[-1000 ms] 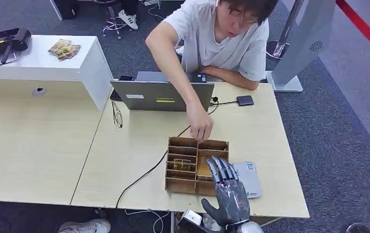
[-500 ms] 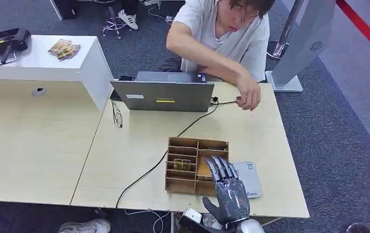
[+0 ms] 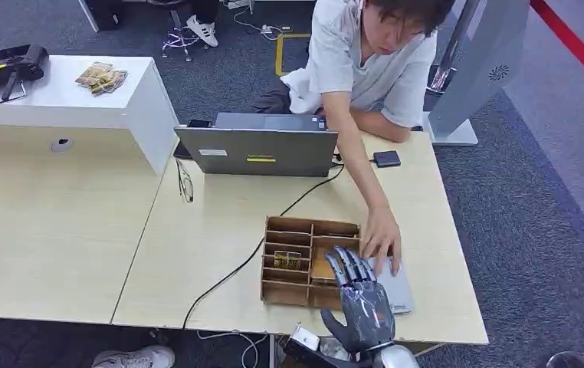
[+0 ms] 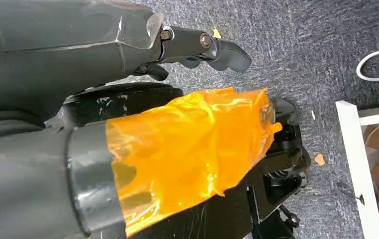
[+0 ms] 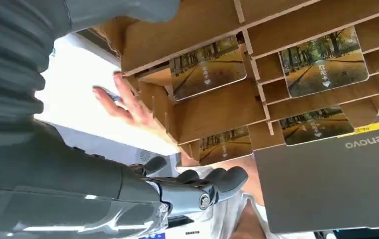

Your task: Pass the card to the sensor for recognition and then transmit it.

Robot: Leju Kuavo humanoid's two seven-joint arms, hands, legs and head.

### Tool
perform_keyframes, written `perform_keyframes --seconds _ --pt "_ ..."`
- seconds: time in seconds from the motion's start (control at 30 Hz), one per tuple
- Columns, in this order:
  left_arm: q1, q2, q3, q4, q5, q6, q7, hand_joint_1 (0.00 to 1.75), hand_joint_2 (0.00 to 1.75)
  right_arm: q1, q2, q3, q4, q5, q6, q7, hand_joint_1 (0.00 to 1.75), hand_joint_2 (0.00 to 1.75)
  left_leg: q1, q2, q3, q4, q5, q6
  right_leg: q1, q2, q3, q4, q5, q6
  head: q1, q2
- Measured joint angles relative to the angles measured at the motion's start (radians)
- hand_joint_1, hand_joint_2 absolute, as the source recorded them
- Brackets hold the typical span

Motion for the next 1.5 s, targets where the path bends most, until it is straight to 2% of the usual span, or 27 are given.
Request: perform_keyframes --seconds 0.43,0.7,1.13,1.27,1.5 --pt "-0.002 -0.002 -0.015 0.000 -0.006 -0.003 0.002 0.00 0.00 -0.018 0.000 -0.003 0.026 -0.004 0.018 -0.001 0.38 1.75 0.000 0.000 0.000 0.000 0.000 0.000 0.000 0.000 0.000 0.000 0.000 0.000 0.000 0.000" --pt "-0.004 -0.004 -0.022 0.000 -0.006 -0.005 0.002 0.00 0.00 -0.027 0.006 -0.006 0.049 -0.004 0.018 -0.002 0.37 1.75 0.000 0.000 0.000 0.000 0.000 0.000 0.000 0.000 0.000 0.000 0.000 0.000 0.000 0.000" --pt "-0.005 -0.005 -0.024 0.000 -0.011 -0.008 0.003 0.00 0.00 -0.034 0.016 -0.006 0.068 -0.007 0.021 -0.005 0.56 1.75 0.000 0.000 0.000 0.000 0.000 0.000 0.000 0.000 0.000 0.000 0.000 0.000 0.000 0.000" --pt "-0.005 -0.005 -0.025 0.000 -0.012 -0.009 0.005 0.00 0.00 -0.039 0.021 -0.007 0.075 -0.007 0.022 -0.005 0.51 1.75 0.000 0.000 0.000 0.000 0.000 0.000 0.000 0.000 0.000 0.000 0.000 0.000 0.000 0.000" --pt "-0.006 -0.006 -0.035 0.000 -0.018 -0.011 0.016 0.00 0.00 -0.046 0.026 -0.007 0.084 -0.009 0.026 -0.006 0.56 1.75 0.000 0.000 0.000 0.000 0.000 0.000 0.000 0.000 0.000 0.000 0.000 0.000 0.000 0.000"
